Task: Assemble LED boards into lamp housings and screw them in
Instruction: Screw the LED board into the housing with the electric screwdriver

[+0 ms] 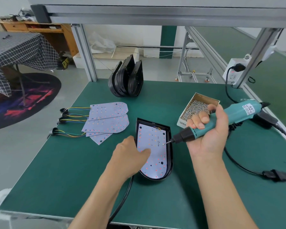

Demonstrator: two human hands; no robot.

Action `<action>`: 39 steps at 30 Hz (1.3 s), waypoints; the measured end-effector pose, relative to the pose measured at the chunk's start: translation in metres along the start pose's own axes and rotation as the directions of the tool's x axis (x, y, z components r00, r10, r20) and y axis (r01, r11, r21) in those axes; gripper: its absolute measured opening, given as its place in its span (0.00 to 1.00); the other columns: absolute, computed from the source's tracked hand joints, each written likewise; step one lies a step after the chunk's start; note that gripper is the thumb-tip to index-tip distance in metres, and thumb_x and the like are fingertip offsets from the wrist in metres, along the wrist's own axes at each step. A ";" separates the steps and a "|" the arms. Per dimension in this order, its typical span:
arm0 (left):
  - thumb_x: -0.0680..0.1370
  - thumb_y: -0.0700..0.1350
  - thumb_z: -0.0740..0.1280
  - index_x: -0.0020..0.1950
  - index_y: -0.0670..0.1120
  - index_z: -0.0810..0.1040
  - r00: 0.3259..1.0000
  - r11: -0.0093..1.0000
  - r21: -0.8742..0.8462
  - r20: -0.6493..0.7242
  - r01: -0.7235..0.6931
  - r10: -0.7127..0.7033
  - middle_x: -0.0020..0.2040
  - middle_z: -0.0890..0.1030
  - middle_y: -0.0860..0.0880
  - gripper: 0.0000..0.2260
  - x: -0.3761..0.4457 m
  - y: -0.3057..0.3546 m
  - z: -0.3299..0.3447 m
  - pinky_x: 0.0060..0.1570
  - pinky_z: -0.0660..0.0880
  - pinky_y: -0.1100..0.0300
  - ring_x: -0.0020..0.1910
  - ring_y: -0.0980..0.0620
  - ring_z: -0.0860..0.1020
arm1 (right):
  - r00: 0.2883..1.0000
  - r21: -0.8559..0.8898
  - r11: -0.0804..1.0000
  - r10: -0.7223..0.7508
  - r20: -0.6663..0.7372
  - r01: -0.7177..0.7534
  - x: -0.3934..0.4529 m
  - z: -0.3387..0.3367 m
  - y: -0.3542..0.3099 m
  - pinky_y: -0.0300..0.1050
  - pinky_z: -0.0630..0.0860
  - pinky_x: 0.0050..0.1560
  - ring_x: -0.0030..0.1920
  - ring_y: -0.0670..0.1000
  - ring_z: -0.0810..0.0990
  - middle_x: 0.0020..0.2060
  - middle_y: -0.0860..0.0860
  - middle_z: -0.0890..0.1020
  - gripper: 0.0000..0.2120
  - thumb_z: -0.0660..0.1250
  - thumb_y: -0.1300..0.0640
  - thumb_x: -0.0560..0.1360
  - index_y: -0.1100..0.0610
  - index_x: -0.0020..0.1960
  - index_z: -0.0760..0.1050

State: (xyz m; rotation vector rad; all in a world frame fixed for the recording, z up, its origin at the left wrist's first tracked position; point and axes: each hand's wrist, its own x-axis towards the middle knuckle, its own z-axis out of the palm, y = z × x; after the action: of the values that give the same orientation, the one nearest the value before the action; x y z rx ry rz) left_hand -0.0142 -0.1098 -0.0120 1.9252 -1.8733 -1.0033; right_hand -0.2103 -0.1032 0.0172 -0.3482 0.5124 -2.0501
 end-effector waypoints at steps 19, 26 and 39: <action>0.73 0.44 0.68 0.48 0.50 0.75 0.977 0.927 -0.374 -0.198 -0.005 -0.075 0.46 0.81 0.52 0.06 0.020 -0.004 0.005 0.32 0.70 0.60 0.43 0.52 0.79 | 0.997 -0.237 0.969 -0.075 -0.012 0.070 -0.021 0.009 0.043 0.40 0.66 0.28 0.23 0.51 0.65 0.26 0.52 0.70 0.05 0.65 0.56 0.78 0.58 0.47 0.73; 0.73 0.42 0.67 0.47 0.48 0.74 0.977 0.937 -0.350 -0.201 -0.003 -0.072 0.44 0.79 0.50 0.05 0.022 0.002 0.004 0.25 0.68 0.63 0.38 0.52 0.76 | 0.996 -0.261 0.961 -0.092 0.016 0.093 -0.018 0.006 0.046 0.41 0.67 0.29 0.23 0.51 0.65 0.26 0.52 0.70 0.05 0.66 0.56 0.78 0.58 0.48 0.73; 0.72 0.42 0.66 0.48 0.47 0.73 0.975 0.948 -0.318 -0.205 0.011 -0.080 0.45 0.79 0.49 0.06 0.023 0.005 0.006 0.30 0.66 0.60 0.39 0.51 0.76 | 0.992 -0.291 0.950 -0.100 0.074 0.117 -0.020 0.003 0.051 0.44 0.67 0.28 0.23 0.52 0.67 0.27 0.52 0.72 0.08 0.69 0.52 0.76 0.56 0.47 0.75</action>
State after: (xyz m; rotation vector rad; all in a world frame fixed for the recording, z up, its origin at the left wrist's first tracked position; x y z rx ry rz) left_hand -0.0237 -0.1309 -0.0194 1.8121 -1.4566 -0.9921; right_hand -0.1606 -0.1092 -0.0056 -0.6249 0.7811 -2.0628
